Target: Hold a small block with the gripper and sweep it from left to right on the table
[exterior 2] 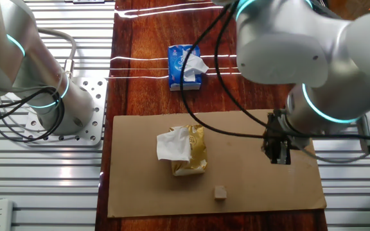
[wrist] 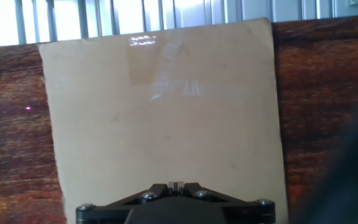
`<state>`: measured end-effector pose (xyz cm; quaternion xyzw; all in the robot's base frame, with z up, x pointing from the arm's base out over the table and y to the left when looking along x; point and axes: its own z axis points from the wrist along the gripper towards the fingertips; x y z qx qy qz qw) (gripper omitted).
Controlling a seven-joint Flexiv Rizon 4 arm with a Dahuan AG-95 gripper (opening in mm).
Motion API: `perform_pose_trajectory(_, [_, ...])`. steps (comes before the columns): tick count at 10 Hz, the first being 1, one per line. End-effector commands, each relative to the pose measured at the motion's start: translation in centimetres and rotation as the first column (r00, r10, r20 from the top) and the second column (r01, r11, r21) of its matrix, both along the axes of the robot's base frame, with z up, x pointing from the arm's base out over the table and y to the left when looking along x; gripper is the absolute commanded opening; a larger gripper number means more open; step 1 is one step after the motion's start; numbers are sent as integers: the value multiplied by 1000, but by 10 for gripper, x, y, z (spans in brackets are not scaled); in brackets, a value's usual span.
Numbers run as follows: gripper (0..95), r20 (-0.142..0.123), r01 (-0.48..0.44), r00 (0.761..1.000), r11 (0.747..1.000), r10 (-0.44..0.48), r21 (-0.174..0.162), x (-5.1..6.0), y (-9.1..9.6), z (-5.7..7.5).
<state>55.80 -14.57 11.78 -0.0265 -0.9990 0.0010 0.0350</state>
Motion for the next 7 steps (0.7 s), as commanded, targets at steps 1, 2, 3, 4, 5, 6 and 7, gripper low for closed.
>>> perform_pose_trajectory(1, [0,-2,8,1000,1000,-8,-1,6,7,-1])
perform_pose_trajectory(2, [0,-3,16,1000,1000,-16,0,10,13,0])
perform_pose_trajectory(3, [0,-7,30,1000,1000,-30,-4,16,22,2])
perform_pose_trajectory(4, [0,-7,31,999,999,-31,-6,18,25,2])
perform_pose_trajectory(5, [0,-5,32,999,999,-32,-5,20,30,2])
perform_pose_trajectory(6, [0,-6,33,999,999,-33,1,20,30,1])
perform_pose_trajectory(7, [0,-6,30,1000,1000,-30,3,20,30,1])
